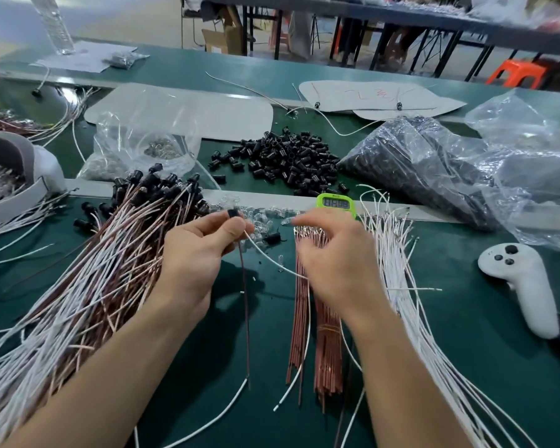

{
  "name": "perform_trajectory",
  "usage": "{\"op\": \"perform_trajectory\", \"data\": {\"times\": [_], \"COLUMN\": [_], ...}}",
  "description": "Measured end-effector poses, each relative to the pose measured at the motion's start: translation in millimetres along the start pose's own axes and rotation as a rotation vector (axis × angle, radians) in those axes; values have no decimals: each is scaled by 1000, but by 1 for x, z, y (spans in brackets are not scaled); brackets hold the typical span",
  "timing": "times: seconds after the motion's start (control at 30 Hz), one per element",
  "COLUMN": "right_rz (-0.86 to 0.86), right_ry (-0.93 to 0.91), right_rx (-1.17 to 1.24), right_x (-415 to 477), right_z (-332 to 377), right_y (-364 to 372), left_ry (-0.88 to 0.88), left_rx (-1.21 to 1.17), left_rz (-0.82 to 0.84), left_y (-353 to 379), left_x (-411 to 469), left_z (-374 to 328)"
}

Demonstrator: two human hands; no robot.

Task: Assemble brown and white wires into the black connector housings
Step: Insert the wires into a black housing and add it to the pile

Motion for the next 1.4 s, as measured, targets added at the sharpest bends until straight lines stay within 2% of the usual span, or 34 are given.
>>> {"op": "perform_trajectory", "data": {"times": [0.1, 0.23, 0.43, 0.67, 0.9, 1.17, 1.4], "right_rz": [106, 102, 189, 253, 234, 230, 201], "right_ry": [-19, -5, 60, 42, -1, 51, -13], "right_rx": [314, 234, 286, -17, 292, 186, 289], "right_x": [1, 3, 2, 1, -1, 4, 2], "right_z": [11, 0, -9, -14, -2, -16, -10], "right_y": [36, 41, 45, 46, 53, 55, 50], "left_ry": [-31, 7, 48, 89, 178, 233, 235], "left_rx": [77, 109, 43, -115, -51, -58, -33], "left_rz": [43, 44, 43, 34, 212, 204, 232], "left_y": [7, 7, 6, 0, 23, 24, 27], "left_x": [-3, -3, 0, -1, -12, -17, -18], "left_z": [8, 7, 2, -7, -11, -14, -13]}}
Point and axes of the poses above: each hand's wrist, its own x-axis towards the middle knuckle, its own y-axis out of the palm, z = x × y, the point moved 6 cm from there along x, towards the middle knuckle, and after that the axes turned 9 degrees about z, right-handed, at the moved point
